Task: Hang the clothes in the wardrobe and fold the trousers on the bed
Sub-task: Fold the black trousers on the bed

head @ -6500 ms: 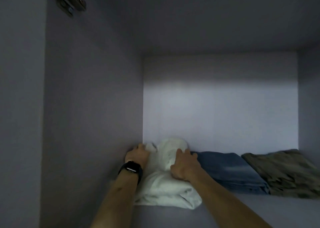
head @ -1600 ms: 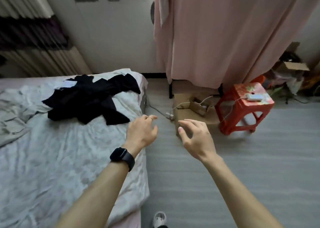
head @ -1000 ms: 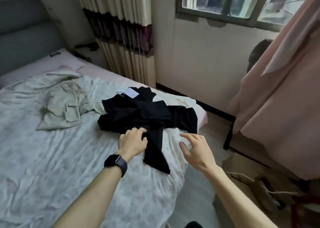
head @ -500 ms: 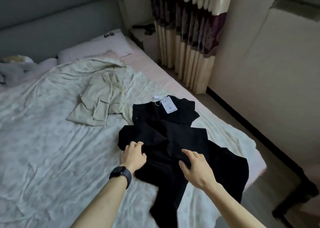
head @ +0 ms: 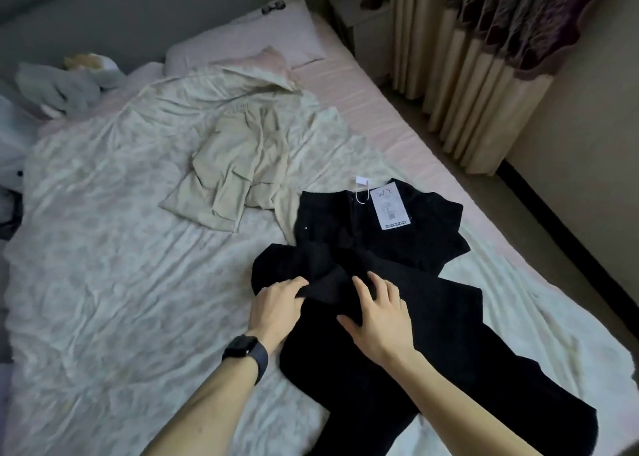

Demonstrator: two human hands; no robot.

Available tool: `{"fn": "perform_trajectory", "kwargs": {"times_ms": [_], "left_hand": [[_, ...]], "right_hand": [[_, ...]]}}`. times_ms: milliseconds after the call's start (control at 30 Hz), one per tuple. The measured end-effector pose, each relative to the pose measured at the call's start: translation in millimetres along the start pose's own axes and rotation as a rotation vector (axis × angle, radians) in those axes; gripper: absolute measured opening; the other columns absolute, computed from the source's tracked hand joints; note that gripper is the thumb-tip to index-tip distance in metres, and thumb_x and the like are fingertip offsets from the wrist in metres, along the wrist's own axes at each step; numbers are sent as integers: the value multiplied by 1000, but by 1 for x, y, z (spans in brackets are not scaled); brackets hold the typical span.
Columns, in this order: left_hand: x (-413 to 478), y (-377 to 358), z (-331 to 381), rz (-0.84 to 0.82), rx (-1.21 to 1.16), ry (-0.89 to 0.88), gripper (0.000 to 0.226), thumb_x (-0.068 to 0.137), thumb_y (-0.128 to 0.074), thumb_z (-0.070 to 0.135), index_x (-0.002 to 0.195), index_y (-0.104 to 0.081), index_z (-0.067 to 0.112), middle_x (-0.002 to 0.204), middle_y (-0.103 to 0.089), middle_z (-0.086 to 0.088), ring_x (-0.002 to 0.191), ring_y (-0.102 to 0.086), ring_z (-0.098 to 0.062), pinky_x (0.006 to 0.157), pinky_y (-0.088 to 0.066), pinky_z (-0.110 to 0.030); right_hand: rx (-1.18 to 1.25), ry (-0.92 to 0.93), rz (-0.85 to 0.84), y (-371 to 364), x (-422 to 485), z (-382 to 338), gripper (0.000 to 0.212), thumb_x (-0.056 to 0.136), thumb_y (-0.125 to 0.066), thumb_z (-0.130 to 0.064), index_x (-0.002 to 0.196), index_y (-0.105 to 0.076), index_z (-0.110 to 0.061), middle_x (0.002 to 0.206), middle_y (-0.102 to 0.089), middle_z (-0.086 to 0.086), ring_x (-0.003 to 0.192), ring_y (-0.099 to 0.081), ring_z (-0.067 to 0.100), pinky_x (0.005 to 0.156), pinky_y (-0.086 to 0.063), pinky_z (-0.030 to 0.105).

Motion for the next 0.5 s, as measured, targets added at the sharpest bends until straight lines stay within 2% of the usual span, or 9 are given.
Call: {"fn": "perform_trajectory", "kwargs": {"times_ms": [100, 167, 233, 300, 433, 500], "left_hand": [[-20, 32, 23, 58, -88, -193, 36, 88, -68, 16, 123, -65, 25, 108, -71, 6, 98, -65, -22, 76, -53, -34], [-26, 67, 27, 216, -40, -259, 37, 76, -80, 14, 110, -69, 24, 91, -71, 7, 82, -65, -22, 70, -50, -31], [-38, 98, 24, 285, -31, -205, 33, 77, -80, 22, 107, -67, 27, 92, -70, 10, 84, -63, -19, 76, -48, -32], [-48, 112, 19, 308, -17, -135, 30, 83, -74, 32, 112, -67, 27, 97, -70, 9, 92, -63, -19, 83, -46, -34], [-69, 133, 20, 372, 39, -128, 36, 75, -82, 31, 108, -72, 22, 76, -71, 4, 75, -68, -22, 70, -50, -35], [-71, 152, 22, 442, 42, -131, 31, 76, -82, 35, 103, -73, 24, 68, -69, 3, 70, -67, -22, 70, -48, -34]], "right_hand": [[137, 93, 138, 27, -8, -16, 39, 91, -70, -44, 126, -68, -27, 121, -68, -8, 107, -63, 24, 81, -53, 36], [229, 91, 184, 64, -11, -31, 20, 96, -63, -37, 113, -70, -30, 98, -71, -13, 91, -67, 17, 72, -52, 35], [321, 105, 234, 105, -18, -46, 13, 96, -61, -32, 108, -67, -33, 94, -68, -15, 87, -65, 11, 70, -53, 35], [377, 162, 322, 146, -27, -59, 14, 92, -64, -28, 105, -65, -33, 93, -67, -16, 84, -64, 8, 67, -53, 33], [372, 249, 475, 219, -53, -87, 19, 86, -64, -29, 104, -63, -35, 93, -68, -18, 79, -63, 6, 62, -52, 31], [348, 237, 543, 244, -65, -87, 20, 86, -68, -26, 103, -64, -35, 94, -70, -17, 82, -65, 9, 65, -53, 34]]}}
Point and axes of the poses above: each hand's wrist, its own x-axis towards the middle knuckle, its own y-axis out of the back of the hand, z = x × y, the point moved 4 cm from there along x, towards the middle knuckle
